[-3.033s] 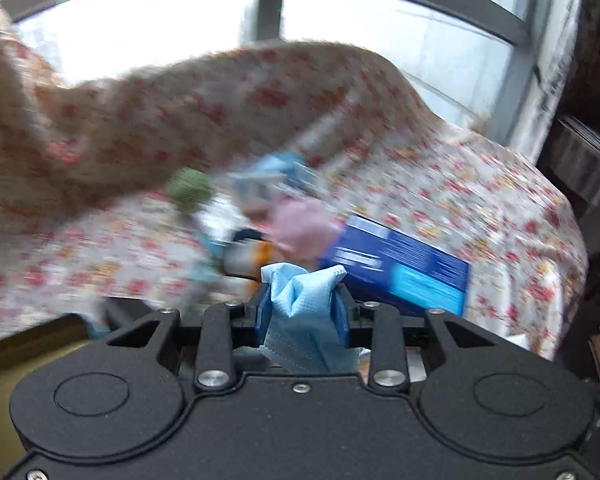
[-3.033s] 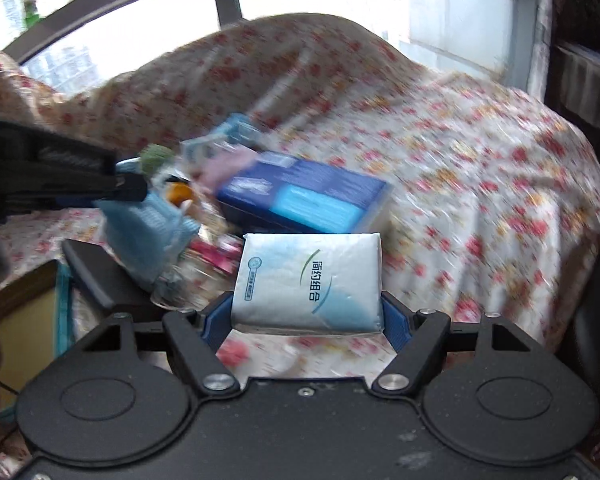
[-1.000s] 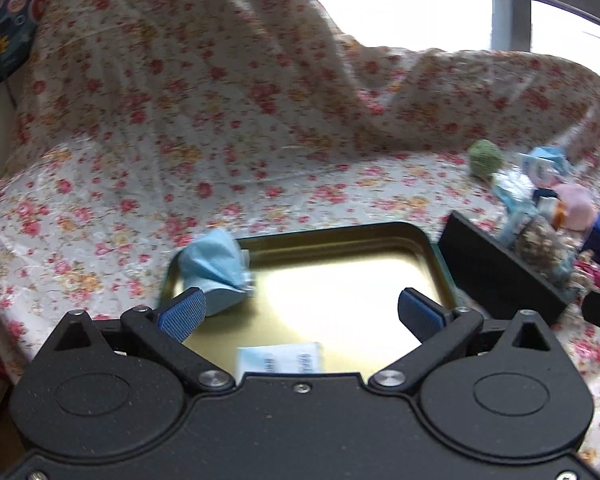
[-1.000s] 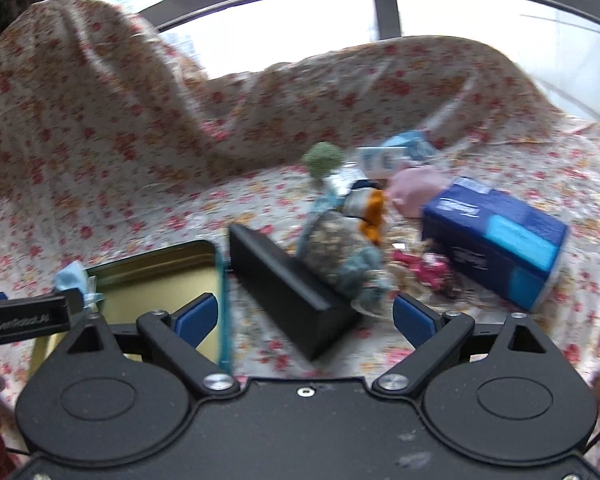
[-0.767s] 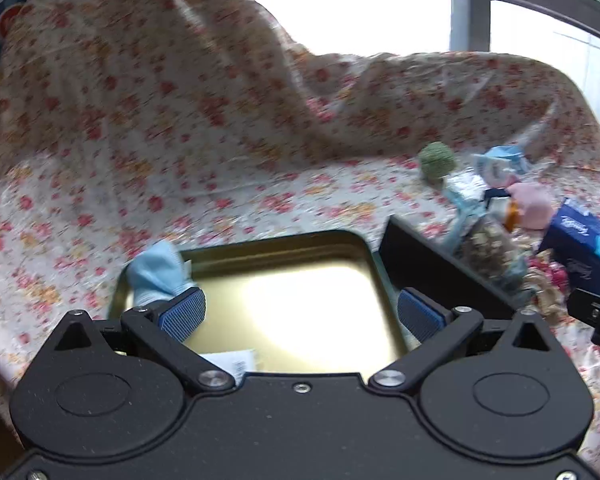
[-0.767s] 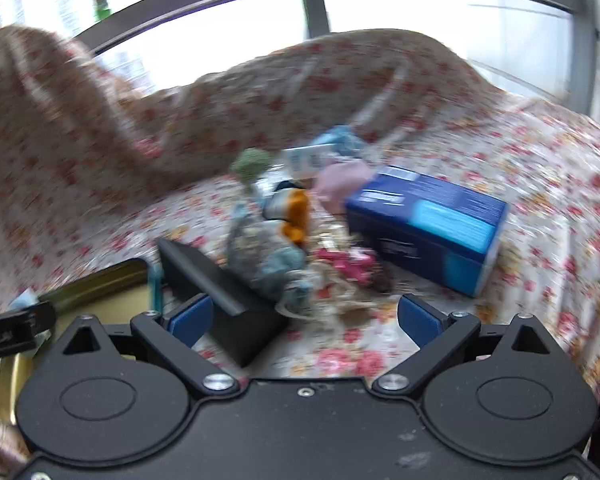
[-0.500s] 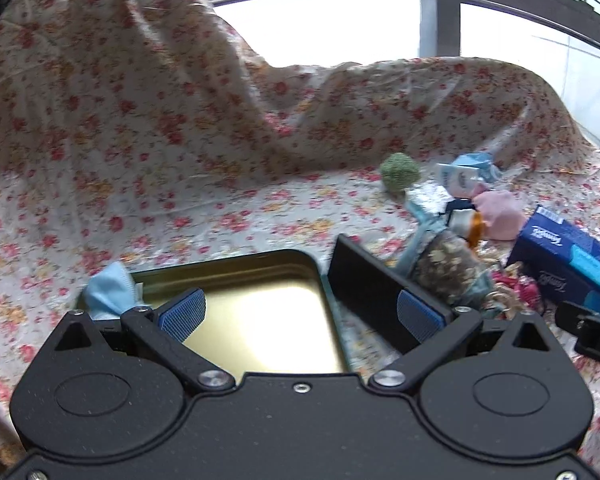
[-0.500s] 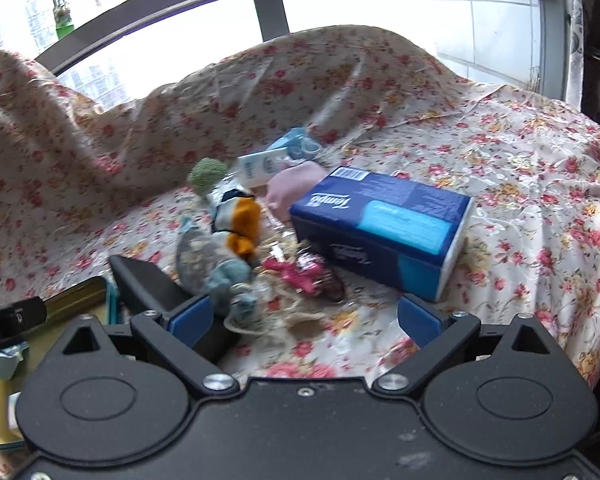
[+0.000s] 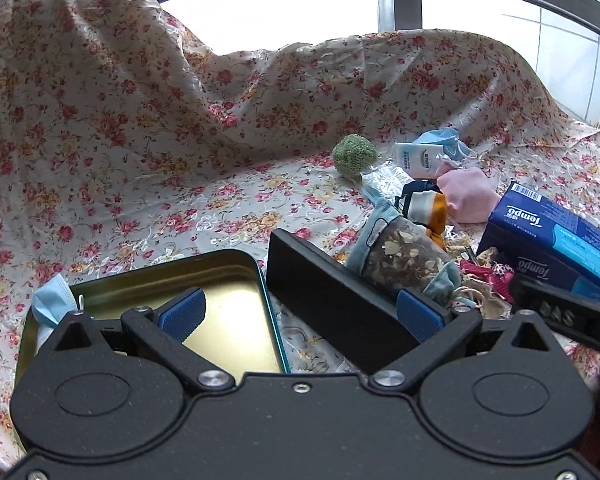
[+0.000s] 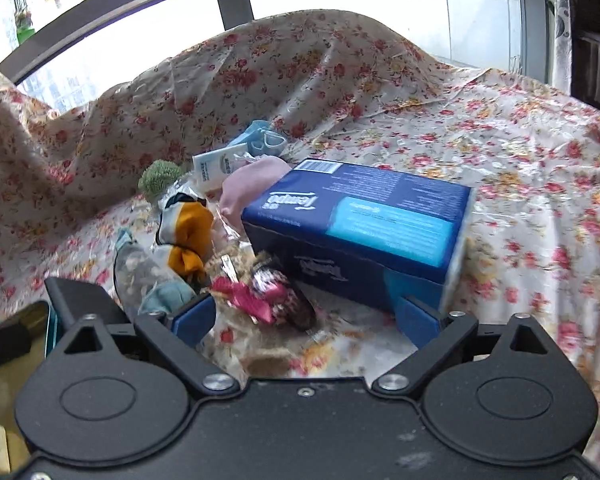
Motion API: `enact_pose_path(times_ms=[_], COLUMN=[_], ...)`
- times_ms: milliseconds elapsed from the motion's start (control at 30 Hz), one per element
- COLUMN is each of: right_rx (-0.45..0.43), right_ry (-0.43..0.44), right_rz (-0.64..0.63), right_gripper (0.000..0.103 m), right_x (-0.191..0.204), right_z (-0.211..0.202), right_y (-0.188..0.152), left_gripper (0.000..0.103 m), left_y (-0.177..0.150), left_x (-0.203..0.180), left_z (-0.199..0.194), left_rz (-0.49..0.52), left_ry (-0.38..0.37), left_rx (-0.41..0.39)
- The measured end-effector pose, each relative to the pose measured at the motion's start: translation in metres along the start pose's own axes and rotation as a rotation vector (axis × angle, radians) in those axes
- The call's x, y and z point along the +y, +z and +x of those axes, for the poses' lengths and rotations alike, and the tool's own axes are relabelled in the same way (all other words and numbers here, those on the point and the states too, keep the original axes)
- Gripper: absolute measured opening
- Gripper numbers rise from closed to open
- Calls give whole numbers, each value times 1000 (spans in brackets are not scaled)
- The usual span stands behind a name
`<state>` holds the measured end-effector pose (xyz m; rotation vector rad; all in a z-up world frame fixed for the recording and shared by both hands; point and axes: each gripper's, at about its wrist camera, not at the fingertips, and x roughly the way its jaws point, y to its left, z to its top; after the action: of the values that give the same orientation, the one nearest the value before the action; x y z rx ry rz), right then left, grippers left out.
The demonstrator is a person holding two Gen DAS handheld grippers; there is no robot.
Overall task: Organize soft objects
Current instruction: 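Move the right tool to the leopard-print pouch and grasp it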
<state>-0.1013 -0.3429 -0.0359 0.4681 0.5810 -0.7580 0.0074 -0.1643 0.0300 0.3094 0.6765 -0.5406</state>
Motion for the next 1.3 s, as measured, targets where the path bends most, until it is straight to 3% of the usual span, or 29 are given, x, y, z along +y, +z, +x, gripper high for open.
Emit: enact_pose_path(times_ms=[267, 367, 600, 700, 733, 833, 1300], right_rx=[4, 71, 202, 191, 188, 164, 133], right_ry=[23, 13, 40, 62, 71, 64, 88], right_rz=[-57, -70, 6, -40, -60, -76, 75], right_gripper=[90, 83, 84, 61, 50, 37, 38], right_x=[22, 27, 16, 22, 24, 26, -5], right_z=[25, 40, 68, 64, 61, 53, 32], right_y=[10, 13, 18, 14, 11, 6, -7], left_gripper=[99, 99, 99, 99, 99, 99, 99], left_y=[2, 1, 1, 4, 5, 10, 47], left_x=[3, 2, -2, -4, -4, -5, -26], left_z=[8, 10, 13, 12, 12, 11, 47], left_rz=[-24, -31, -33, -23, -18, -3, 4], left_ry=[22, 29, 20, 16, 15, 12, -73], left_rx=[10, 16, 22, 13, 9, -3, 79])
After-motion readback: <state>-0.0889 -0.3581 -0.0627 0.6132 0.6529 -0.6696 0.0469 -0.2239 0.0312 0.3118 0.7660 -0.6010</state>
